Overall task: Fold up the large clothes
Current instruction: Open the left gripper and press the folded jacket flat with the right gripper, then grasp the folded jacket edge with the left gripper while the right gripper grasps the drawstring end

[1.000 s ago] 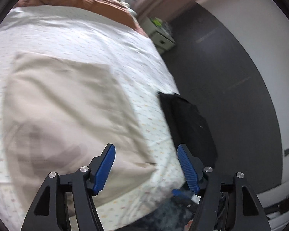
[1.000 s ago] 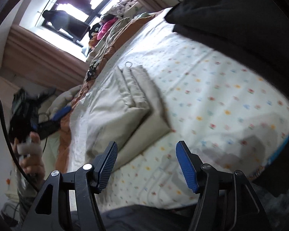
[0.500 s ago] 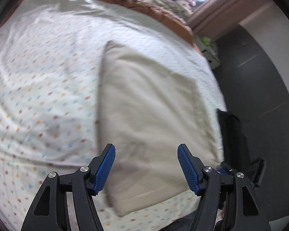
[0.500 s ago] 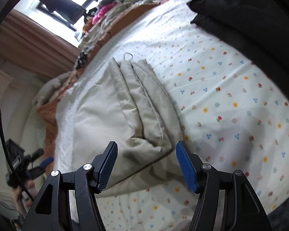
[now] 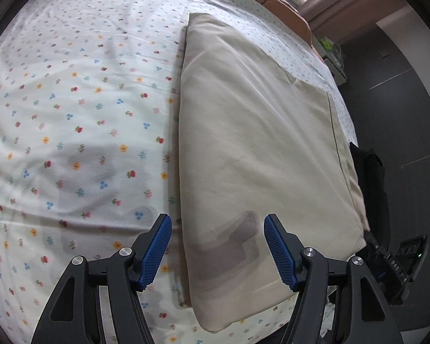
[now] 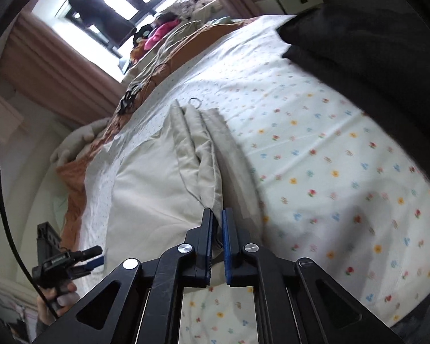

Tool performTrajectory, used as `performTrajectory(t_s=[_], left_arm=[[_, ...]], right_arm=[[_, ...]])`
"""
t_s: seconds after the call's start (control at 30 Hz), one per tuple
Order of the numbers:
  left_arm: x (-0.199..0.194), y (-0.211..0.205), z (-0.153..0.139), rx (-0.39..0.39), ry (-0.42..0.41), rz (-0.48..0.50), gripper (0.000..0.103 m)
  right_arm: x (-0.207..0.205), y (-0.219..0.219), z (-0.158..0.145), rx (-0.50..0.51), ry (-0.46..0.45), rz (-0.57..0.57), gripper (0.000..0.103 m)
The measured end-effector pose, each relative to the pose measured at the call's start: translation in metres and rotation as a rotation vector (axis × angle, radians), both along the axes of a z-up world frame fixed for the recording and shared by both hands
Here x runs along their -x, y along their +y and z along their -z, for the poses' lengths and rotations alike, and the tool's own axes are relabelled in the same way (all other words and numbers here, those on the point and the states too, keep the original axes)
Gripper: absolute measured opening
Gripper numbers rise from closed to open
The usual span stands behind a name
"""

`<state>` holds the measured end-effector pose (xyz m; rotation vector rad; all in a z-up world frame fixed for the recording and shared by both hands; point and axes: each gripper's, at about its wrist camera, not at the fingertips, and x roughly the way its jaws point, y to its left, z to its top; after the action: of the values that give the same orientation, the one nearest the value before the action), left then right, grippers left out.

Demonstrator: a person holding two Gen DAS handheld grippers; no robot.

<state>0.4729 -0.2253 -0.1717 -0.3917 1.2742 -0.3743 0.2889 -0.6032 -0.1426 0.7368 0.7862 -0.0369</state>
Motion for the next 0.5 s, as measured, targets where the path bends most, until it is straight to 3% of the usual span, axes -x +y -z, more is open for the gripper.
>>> performTrajectory(t_s=[0.1,0.23,0.3,0.4,0.47,0.5], left_arm=[[0.001,-0.001,0.000,0.001,-0.011,0.009,0.068],[-0.001,-0.002,0.003,0.010,-0.008,0.019,0.059],[-0.002,-0.004,0.006,0.002,-0.006,0.015,0.059],[-0.004,-0.004,0.008,0.012,-0.004,0.003,0.059],[-0.005,-0.005,0.008,0.013,-0.008,0.003,0.059],[-0.005,-0.006,0.009,0.011,-0.010,0.003,0.058]], right_arm=[[0.016,-0.007,0.008,-0.017,0.010,0.052,0.001],[0.047,-0.026,0.015,0.004,0.034,0.177,0.000],[0.055,-0.037,0.017,-0.047,0.017,0.183,0.001],[0.049,-0.040,0.009,-0.044,0.026,0.142,0.003],[0.038,-0.035,0.000,-0.033,0.017,0.102,0.029],[0.033,-0.032,-0.003,-0.022,0.017,0.090,0.061]])
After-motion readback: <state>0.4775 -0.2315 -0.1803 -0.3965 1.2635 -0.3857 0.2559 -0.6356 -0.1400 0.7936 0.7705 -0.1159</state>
